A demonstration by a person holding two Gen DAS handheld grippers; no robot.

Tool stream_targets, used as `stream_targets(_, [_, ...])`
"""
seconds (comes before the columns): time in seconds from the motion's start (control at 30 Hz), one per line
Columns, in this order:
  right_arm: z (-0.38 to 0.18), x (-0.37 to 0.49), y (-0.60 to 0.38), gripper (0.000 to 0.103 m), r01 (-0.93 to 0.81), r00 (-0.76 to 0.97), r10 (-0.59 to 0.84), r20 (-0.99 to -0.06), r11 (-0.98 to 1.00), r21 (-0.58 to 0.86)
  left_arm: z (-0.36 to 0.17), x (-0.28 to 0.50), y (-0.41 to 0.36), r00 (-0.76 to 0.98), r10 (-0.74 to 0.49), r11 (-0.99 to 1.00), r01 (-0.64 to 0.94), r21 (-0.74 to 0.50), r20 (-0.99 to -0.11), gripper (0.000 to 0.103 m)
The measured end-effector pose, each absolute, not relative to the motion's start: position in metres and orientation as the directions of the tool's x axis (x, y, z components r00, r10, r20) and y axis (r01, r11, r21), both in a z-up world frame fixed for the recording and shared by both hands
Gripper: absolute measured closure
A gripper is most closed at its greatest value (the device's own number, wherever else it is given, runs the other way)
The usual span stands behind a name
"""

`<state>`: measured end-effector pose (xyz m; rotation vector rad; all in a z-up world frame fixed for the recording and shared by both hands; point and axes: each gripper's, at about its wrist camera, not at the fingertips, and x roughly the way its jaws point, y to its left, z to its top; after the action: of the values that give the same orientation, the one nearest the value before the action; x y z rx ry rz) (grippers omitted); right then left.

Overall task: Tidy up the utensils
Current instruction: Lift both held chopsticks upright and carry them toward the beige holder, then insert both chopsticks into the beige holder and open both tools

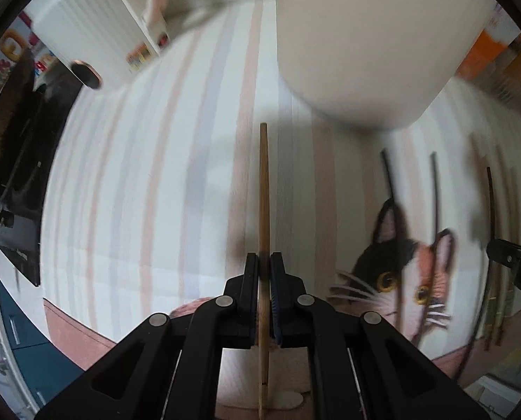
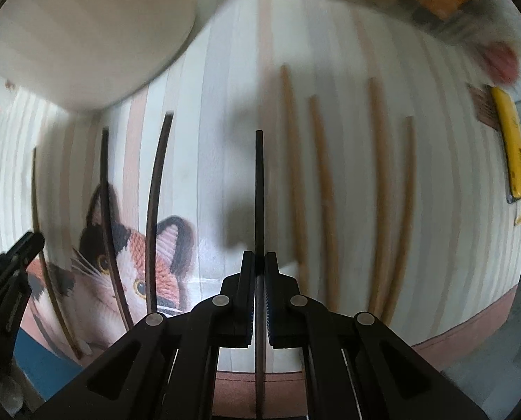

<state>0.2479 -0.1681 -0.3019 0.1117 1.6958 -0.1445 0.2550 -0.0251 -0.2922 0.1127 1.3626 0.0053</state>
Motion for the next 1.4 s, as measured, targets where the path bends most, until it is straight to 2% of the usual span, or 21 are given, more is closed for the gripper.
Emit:
stream_targets(0.37, [-0.240,0.283,-0.185,0.098,0.186,0.117,-0.005,-0.993,0.982,0.017,-0.209,0.240,-0.013,0.399,0.016,1.000,-0.001,0.017,-0.917,0.099])
stream_targets(0.8, [-0.193,0.296,-0.179,0.098,0.158,0.318,0.003,-0.948,0.986,0.056,-0.141,0.240,-0.001,0.572,0.032,0.999,-0.047,0.006,-0.819,0.099])
stream_targets(0.97, [-0.158,0.308,-0.181,0.099,0.150,0.390,0.012,-0.921,0.986,0.076,-0.109,0.249,0.006,0.627,0.035,0.997,-0.076,-0.017,-0.778,0.099])
stream_targets(1.13, [-0.085,0.296,-0.170,0.099,0.146,0.454,0.031,-0.890,0.983,0.109,-0.068,0.259,0.013,0.666,-0.010,0.994,-0.076,-0.081,-0.746,0.099])
stream_targets(1.4, [0.005,0.330,-0.167,0.099,0.097,0.538,0.056,-0.841,0.987,0.128,0.003,0.288,0.008,0.731,-0.109,0.982,-0.028,-0.189,-0.674,0.099])
